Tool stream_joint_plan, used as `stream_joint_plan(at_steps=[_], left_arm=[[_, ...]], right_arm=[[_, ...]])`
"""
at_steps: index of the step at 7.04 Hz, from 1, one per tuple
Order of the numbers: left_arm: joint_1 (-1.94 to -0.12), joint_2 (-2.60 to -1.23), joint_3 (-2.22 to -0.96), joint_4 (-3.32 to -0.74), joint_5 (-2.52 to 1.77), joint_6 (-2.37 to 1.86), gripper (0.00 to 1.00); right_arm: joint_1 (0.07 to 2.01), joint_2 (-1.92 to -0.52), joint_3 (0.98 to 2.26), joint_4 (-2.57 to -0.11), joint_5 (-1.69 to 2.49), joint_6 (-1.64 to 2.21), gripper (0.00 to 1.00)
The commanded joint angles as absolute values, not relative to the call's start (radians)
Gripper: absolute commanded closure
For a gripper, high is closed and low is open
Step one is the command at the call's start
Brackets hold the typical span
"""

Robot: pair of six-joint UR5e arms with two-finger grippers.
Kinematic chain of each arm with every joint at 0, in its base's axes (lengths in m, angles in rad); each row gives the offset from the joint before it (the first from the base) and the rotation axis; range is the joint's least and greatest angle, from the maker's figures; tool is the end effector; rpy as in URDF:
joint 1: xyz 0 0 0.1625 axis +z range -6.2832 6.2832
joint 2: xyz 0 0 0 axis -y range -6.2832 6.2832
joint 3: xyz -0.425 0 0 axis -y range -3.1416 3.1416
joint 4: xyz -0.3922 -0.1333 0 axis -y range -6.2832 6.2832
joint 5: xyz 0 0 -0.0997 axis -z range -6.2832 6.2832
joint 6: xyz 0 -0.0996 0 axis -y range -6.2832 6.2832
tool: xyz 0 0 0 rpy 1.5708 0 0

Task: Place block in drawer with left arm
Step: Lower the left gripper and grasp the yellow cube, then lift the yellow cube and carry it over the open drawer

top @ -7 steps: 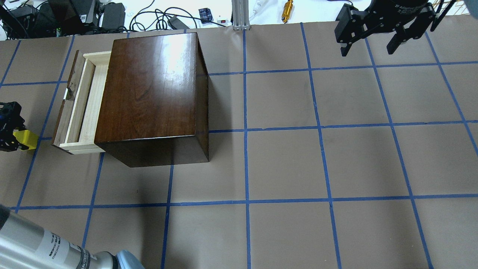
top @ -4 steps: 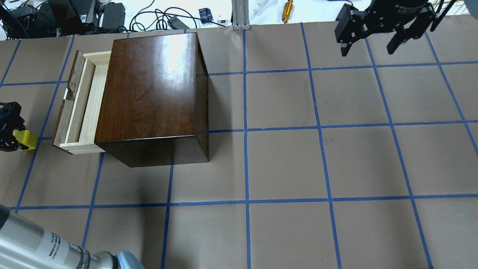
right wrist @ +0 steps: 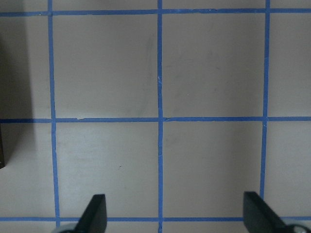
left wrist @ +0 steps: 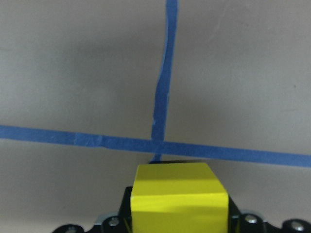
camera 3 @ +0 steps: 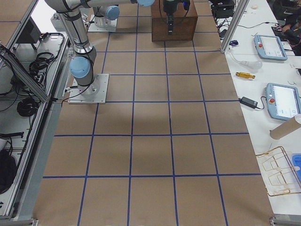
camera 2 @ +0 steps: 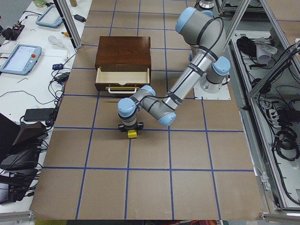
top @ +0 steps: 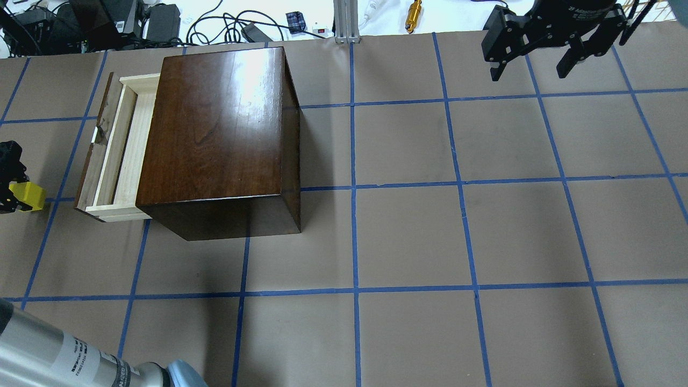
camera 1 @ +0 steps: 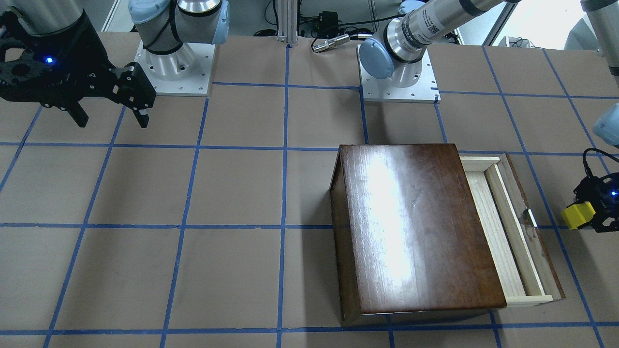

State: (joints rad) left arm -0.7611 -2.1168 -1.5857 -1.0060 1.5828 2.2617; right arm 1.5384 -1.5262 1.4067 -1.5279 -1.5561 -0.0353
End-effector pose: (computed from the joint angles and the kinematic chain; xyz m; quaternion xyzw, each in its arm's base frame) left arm 0.3816 -0.5460 0.2179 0.6639 0.7478 0.0059 0.0022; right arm 0.1180 -0.5195 0.5422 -0.0017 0.9992 -0.0385 0.0060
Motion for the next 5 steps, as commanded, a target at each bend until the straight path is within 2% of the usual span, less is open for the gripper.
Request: stream_joint_plan(at_steps=[1, 5], left_arm=[[-0.773, -2.044, -1.540, -1.072, 1.582, 2.263, 1.00], [-0.958, -1.921, -1.378, -1.342, 1.592, 2.111, 1.00]], right_arm=[[1.539, -1.525, 1.407, -1.528, -1.555, -0.035, 0.00], [1.539, -1.526, 1.407, -1.528, -1.555, -0.035, 0.00]])
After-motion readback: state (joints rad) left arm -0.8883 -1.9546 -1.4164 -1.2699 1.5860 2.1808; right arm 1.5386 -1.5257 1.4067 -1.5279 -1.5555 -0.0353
